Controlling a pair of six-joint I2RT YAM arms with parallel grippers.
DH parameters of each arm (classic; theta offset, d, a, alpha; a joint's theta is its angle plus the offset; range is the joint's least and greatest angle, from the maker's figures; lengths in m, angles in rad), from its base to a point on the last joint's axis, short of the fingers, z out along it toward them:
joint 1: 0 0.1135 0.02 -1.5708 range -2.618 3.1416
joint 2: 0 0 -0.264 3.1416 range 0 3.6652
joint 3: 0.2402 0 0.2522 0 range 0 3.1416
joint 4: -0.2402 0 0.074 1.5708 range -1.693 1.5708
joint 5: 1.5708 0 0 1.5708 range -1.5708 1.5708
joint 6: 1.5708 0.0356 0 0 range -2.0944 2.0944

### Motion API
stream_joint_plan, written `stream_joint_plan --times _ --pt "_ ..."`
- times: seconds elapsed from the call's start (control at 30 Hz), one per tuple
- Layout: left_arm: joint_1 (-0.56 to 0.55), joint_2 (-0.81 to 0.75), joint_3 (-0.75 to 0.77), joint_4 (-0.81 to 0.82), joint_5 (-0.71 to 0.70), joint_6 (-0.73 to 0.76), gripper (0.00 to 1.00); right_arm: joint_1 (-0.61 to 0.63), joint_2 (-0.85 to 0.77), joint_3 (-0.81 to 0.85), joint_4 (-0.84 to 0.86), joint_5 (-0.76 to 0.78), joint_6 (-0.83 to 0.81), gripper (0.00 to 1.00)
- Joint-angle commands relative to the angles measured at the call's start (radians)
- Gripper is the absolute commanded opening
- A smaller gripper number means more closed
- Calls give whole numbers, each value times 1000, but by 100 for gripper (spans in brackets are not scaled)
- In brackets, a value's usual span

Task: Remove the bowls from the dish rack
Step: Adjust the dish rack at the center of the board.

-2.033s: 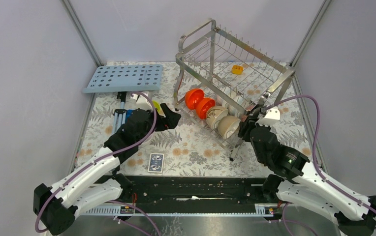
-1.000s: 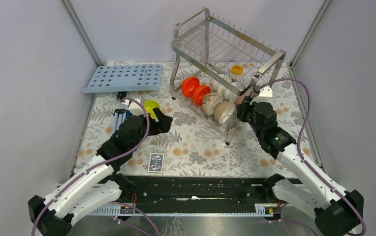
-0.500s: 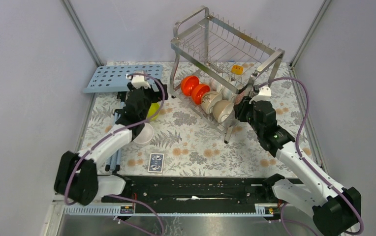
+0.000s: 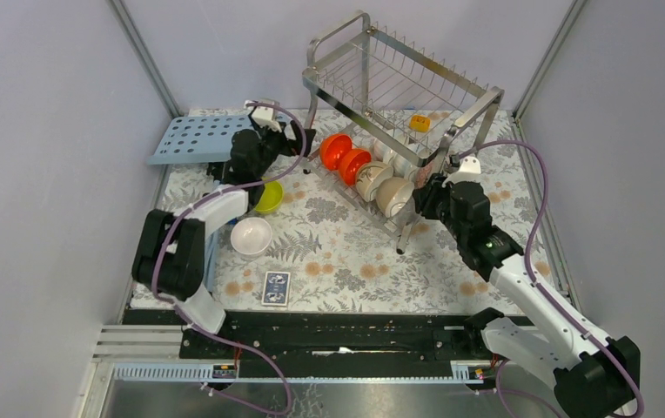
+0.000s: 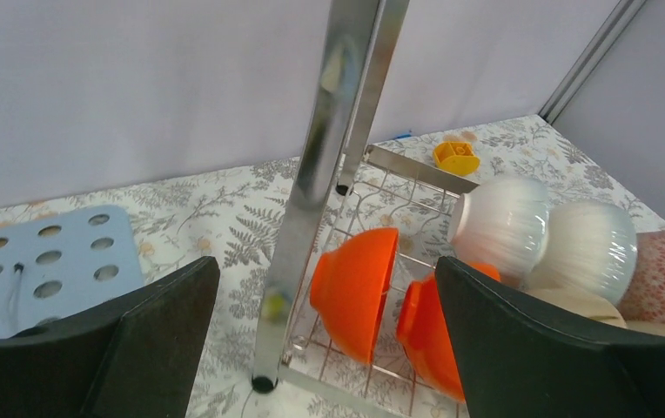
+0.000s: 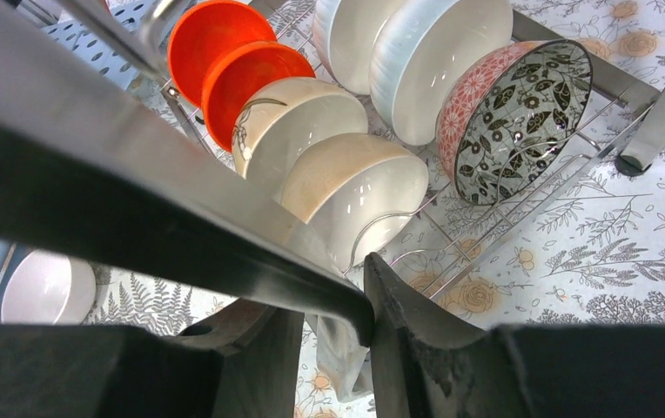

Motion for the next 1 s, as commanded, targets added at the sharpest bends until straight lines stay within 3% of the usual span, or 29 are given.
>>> stream_joint_plan --times 0.0,0.2,0.37,0.6,0.83,0.9,0.97 --pt "1 104 137 70 37 47 99 11 -35 6 3 -110 43 37" --pt "-2 268 296 26 -23 58 93 11 -46 12 -6 -157 76 38" --pt "-15 322 332 14 -54 70 84 10 -41 8 0 -168 81 37" --pt "-42 317 303 29 -83 89 41 11 -25 13 0 -141 79 37" --pt "-69 240 251 30 -57 86 10 11 -22 22 -24 -61 83 38" --pt "-79 215 232 23 -68 83 0 11 -23 28 -36 -46 88 42" --pt "-92 190 210 19 -91 81 0 11 -36 29 -46 -34 97 54"
